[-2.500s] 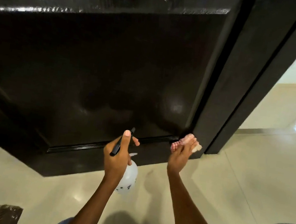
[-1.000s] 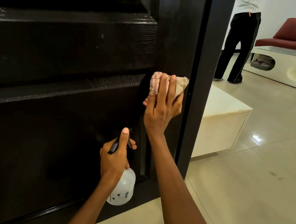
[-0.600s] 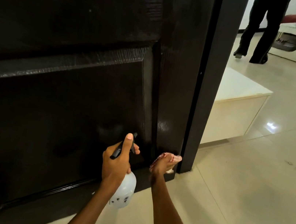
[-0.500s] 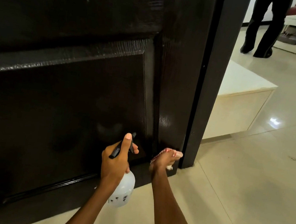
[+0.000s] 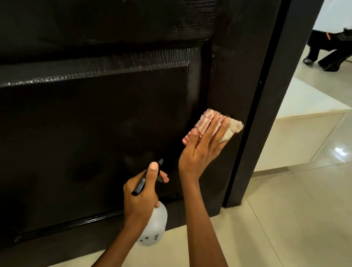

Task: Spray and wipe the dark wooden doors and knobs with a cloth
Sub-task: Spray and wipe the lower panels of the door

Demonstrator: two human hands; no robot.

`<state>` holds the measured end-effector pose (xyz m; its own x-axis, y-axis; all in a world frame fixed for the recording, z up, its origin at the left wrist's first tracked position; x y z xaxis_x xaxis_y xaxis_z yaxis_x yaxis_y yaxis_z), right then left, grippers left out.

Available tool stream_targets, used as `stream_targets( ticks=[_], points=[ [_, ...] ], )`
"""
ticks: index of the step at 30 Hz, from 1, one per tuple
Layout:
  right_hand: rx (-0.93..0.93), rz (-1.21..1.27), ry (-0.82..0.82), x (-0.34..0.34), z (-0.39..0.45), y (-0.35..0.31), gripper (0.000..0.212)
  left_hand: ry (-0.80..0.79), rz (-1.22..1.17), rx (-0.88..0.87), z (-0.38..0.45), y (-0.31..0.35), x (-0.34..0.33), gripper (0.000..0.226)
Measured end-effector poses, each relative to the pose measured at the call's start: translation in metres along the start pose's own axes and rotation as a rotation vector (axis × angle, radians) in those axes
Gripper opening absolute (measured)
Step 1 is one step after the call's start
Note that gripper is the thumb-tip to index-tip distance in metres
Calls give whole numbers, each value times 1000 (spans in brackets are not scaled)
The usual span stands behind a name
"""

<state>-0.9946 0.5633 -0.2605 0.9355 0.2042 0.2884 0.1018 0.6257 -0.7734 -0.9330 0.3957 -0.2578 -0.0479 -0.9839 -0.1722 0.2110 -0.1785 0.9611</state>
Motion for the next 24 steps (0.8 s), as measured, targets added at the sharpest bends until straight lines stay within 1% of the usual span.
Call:
stream_targets(
  ticks=[2,3,5,7,8,10,11,12,13,15,16,17,18,19,20,22,23,24],
  points=[
    [-81,-15,-78,-6,-25,35,66,1,-9,9,0,0,-2,57],
    [-162,3,-129,-10,-39,55,68,-1,-12,10,0,1,-3,55],
    [-406,109,-229,-21,-72,93,71,-7,-17,10,0,3,-4,52],
    [-699,219,-254,-28,-96,126,79,-23,-6,6,0,5,-6,52],
    [-810,265,-276,-36,-104,141,81,-31,1,2,1,6,-6,52],
    [-1003,317,-347,-53,-113,169,83,-45,12,6,2,5,-3,55],
    [-1068,335,-360,-66,-117,184,88,-53,22,11,1,2,-2,59],
    [-1102,328,-358,-66,-114,182,93,-60,35,21,0,-2,1,61],
    [-1082,330,-324,-61,-109,172,93,-66,45,35,-2,-8,3,61],
    [-912,338,-198,-36,-90,130,74,-83,43,50,-9,-17,6,63],
    [-803,346,-154,-25,-80,110,67,-90,35,52,-12,-21,6,62],
    [-673,324,-115,-20,-70,101,67,-93,27,52,-15,-24,5,59],
    [-540,294,-110,-19,-64,97,68,-91,20,53,-18,-29,5,55],
    [-439,255,-114,-17,-62,95,69,-88,23,51,-20,-33,5,52],
    [-386,197,-128,-23,-64,109,69,-81,23,47,-22,-39,7,51],
    [-343,109,-148,-31,-73,132,71,-67,7,42,-26,-52,13,54],
    [-397,121,-140,-35,-81,146,70,-64,5,48,-27,-60,15,56],
    [-498,143,-130,-43,-91,169,66,-62,6,55,-28,-67,16,57]
  ],
)
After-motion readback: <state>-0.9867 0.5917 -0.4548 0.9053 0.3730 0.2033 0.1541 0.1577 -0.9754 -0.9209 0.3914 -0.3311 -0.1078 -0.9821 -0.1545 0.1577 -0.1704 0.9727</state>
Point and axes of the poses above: each hand's wrist, its own z-axis towards the middle knuckle, its own x-axis out of the back of the hand, y = z × x, the point moved 4 cm from there along z, towards the middle knuckle, and after that the axes turned 15 degrees about -z, right-handed, at the moved point
